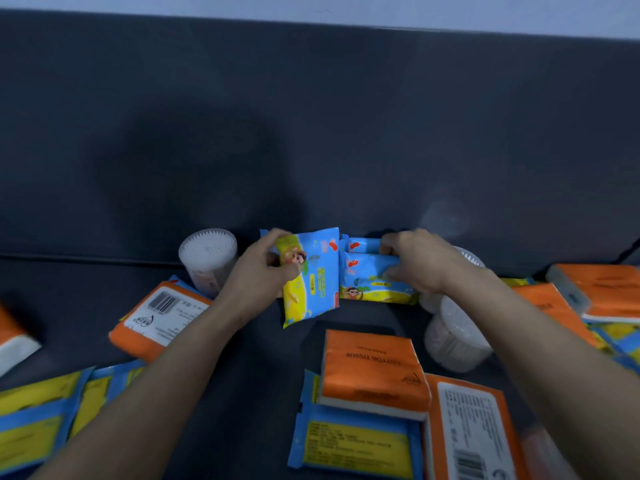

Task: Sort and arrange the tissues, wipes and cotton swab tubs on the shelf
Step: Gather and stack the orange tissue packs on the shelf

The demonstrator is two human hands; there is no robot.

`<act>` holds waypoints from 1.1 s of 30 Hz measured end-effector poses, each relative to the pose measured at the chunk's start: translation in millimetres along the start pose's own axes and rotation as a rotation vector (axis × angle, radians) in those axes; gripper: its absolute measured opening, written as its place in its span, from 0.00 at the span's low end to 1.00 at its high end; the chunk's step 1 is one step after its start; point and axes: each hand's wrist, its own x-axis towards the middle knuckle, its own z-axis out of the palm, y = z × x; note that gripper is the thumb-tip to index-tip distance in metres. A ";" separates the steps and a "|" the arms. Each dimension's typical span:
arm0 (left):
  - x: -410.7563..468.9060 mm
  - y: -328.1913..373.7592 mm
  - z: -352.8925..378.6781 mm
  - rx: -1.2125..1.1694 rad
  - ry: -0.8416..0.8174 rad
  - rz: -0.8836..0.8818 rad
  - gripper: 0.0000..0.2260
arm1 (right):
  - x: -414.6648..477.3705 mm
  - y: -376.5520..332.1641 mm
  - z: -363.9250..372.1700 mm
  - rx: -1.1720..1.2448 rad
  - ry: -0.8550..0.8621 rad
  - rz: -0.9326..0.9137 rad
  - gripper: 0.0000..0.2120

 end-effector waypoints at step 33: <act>7.6 -5.5 -11.4 0.806 0.162 0.051 0.22 | -11.5 -14.3 0.6 -0.007 0.149 0.054 0.18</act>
